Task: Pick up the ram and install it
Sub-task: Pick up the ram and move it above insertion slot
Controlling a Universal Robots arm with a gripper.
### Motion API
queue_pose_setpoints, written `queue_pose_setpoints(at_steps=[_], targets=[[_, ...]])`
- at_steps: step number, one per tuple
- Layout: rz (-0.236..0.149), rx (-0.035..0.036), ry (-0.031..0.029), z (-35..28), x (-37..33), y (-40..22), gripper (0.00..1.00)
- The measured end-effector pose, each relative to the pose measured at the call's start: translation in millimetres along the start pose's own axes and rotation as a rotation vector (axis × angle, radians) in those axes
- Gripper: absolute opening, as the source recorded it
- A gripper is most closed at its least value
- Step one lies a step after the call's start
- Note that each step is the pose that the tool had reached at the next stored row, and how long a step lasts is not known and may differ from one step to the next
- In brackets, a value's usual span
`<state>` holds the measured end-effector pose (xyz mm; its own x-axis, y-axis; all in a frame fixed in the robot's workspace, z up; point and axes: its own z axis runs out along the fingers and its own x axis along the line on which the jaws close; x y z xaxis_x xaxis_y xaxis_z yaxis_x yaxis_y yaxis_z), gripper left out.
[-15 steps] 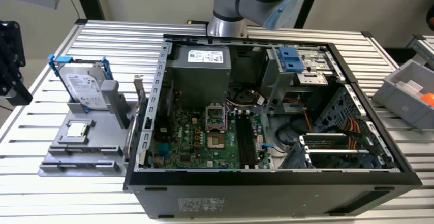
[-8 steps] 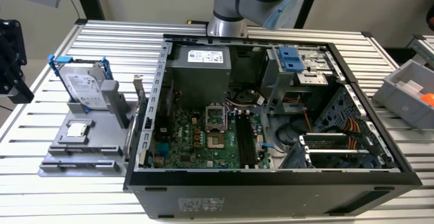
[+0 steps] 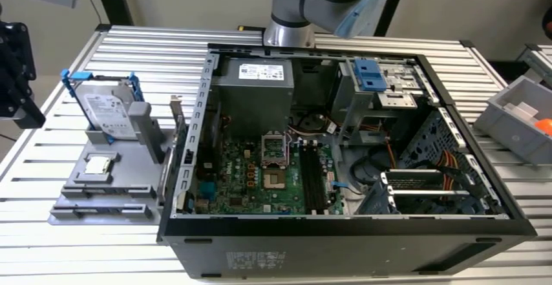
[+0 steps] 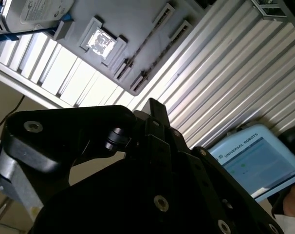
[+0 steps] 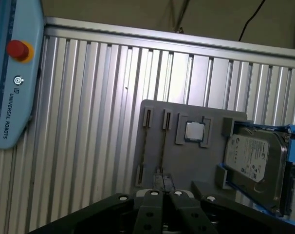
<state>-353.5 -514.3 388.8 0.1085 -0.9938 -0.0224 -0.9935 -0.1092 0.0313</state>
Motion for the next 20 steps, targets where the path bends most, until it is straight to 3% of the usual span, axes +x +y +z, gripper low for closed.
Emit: queue_pose_setpoints(at_steps=[5,20], targets=[[-0.001,0.0018,-0.0142,0.2,-0.6,-0.1,0.00],[0.023,0.0025,-0.0156,0.2,-2.2,-0.3,0.00]])
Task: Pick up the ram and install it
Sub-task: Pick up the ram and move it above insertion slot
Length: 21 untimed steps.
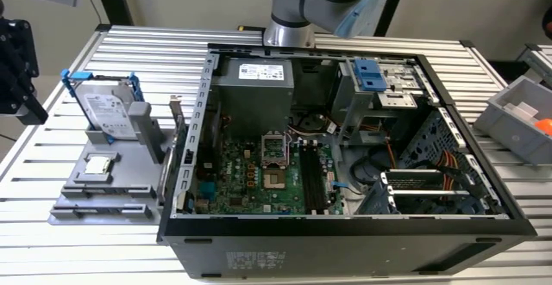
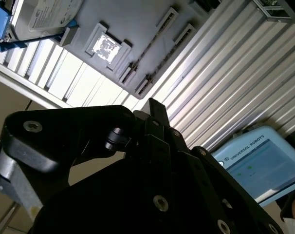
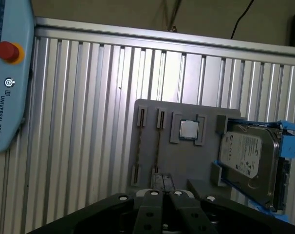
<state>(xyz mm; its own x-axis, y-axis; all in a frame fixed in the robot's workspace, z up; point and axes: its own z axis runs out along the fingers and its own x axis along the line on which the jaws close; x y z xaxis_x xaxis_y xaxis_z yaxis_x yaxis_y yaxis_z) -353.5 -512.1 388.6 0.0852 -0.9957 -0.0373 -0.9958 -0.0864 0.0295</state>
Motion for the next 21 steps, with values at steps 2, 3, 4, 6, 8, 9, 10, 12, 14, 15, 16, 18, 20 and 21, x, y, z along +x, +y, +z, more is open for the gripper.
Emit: queue_pose_setpoints(at_steps=[2,3,4,6,8,9,10,12,14,15,16,18,20,21], targets=[[0.000,0.0000,0.0000,0.0,0.0,0.0,1.00],[0.000,-0.0001,0.0000,0.0,0.0,0.0,1.00],[0.000,0.0000,0.0000,0.0,0.0,0.0,1.00],[0.000,-0.0001,0.0000,0.0,0.0,0.0,1.00],[0.000,-0.0001,0.0000,0.0,0.0,0.0,1.00],[0.000,-0.0001,0.0000,0.0,0.0,0.0,1.00],[0.000,0.0000,0.0000,0.0,0.0,0.0,1.00],[0.000,-0.0001,0.0000,0.0,0.0,0.0,1.00],[0.000,0.0000,0.0000,0.0,0.0,0.0,1.00],[0.000,0.0000,0.0000,0.1,0.0,0.0,1.00],[0.000,0.0000,0.0000,0.1,0.0,0.0,1.00],[0.000,0.0001,-0.0001,1.1,-0.1,-0.1,1.00],[0.000,-0.0001,0.0001,2.7,0.0,-0.1,1.00],[0.000,0.0000,0.0000,3.5,0.0,-0.1,1.00]])
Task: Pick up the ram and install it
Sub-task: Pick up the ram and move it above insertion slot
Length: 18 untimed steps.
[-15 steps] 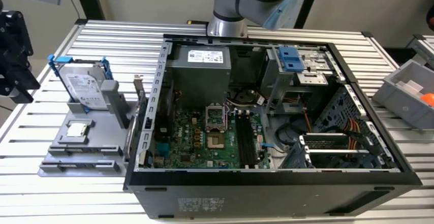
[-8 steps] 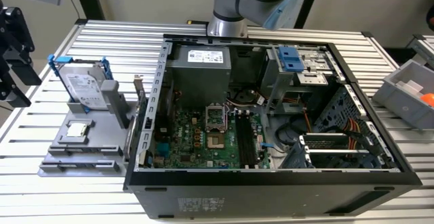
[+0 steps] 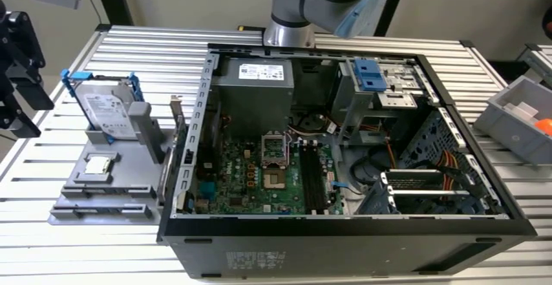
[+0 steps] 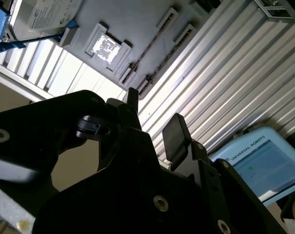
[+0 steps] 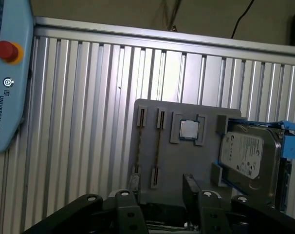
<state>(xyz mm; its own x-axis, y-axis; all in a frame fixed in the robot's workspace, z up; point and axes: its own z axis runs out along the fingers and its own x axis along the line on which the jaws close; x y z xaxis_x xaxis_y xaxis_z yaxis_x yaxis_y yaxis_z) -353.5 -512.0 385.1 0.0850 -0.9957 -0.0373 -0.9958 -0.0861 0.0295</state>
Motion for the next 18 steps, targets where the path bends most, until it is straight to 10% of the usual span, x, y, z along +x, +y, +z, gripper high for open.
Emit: queue_pose_setpoints(at_steps=[18], targets=[[0.000,0.0000,0.0000,13.8,0.5,-0.4,1.00]])
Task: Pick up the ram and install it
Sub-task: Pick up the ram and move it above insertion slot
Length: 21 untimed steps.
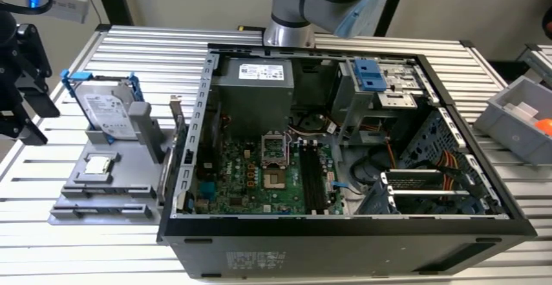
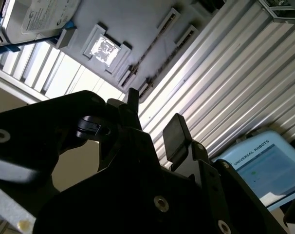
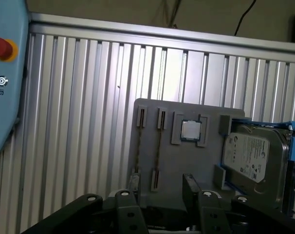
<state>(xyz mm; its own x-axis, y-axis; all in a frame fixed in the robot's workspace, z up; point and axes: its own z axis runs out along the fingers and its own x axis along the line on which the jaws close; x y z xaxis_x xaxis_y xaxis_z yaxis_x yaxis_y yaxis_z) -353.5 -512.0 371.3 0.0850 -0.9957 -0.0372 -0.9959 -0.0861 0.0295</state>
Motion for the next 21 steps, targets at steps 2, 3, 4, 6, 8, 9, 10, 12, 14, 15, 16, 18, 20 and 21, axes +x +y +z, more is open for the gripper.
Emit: queue_pose_setpoints(at_steps=[2,3,4,6,8,9,10,12,14,15,16,18,20,21], targets=[[0.000,0.0000,0.0000,1.7,0.0,-0.1,1.00],[0.000,0.0000,0.0001,2.3,0.0,-0.1,1.00],[0.000,0.0000,0.0000,2.9,0.1,-0.1,1.00],[0.000,-0.0001,0.0001,3.7,0.1,-0.1,1.00],[0.000,0.0001,0.0000,4.7,0.2,-0.1,1.00],[0.000,-0.0001,0.0001,5.0,0.1,-0.2,1.00],[0.000,-0.0001,0.0001,5.3,0.2,-0.2,1.00],[0.000,0.0000,0.0001,5.8,0.2,-0.2,1.00],[0.000,0.0003,-0.0001,7.0,0.2,-0.2,1.00],[0.000,0.0003,-0.0001,7.7,0.3,-0.2,1.00],[0.000,0.0000,0.0001,8.1,0.3,-0.3,1.00],[0.000,-0.0002,0.0002,8.4,0.3,-0.2,1.00],[0.000,0.0001,0.0000,9.0,0.3,-0.3,1.00],[0.000,0.0002,0.0000,9.4,0.3,-0.3,1.00]])
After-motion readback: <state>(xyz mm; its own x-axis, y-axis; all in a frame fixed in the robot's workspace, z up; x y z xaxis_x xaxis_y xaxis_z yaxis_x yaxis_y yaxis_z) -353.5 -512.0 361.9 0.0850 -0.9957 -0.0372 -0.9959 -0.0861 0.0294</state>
